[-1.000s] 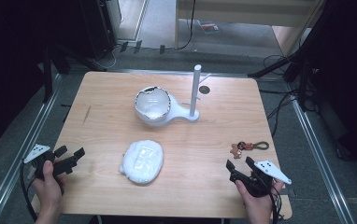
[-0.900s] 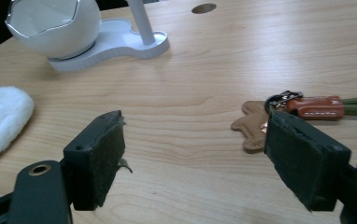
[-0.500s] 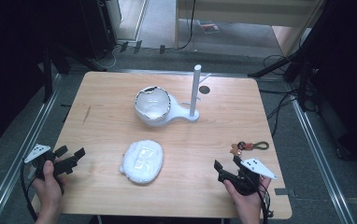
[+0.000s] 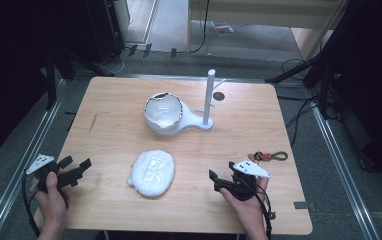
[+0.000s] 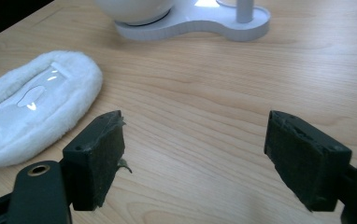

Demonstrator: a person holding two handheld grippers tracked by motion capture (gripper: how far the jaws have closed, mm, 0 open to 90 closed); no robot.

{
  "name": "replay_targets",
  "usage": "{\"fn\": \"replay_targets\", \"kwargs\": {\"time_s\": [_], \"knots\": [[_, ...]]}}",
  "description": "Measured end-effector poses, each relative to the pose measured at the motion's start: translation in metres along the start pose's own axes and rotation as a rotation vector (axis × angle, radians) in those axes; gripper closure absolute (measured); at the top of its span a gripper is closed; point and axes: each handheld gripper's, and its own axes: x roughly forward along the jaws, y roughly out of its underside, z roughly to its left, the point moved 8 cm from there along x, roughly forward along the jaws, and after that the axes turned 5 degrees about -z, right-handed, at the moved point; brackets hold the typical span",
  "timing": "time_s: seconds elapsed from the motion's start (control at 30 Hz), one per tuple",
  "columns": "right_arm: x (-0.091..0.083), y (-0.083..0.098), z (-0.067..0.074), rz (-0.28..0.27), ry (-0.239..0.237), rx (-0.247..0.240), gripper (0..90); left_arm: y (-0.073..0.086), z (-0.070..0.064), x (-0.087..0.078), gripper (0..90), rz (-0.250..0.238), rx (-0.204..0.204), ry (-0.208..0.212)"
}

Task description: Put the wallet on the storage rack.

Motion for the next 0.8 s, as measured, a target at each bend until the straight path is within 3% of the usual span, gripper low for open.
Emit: {"fn": "replay_targets", "kwargs": {"time_s": [0.53, 0.8], "knots": [[0.044, -0.011, 0.024, 0.046, -0.099, 0.023, 20.2, 0.0, 0.0, 0.001, 15.4, 0.004, -0.007, 0.004], [0.066, -0.01, 0.048, 0.083, -0.176, 0.001, 20.3, 0.0, 0.0, 0.001, 15.4, 0.006, -0.005, 0.004]]}}
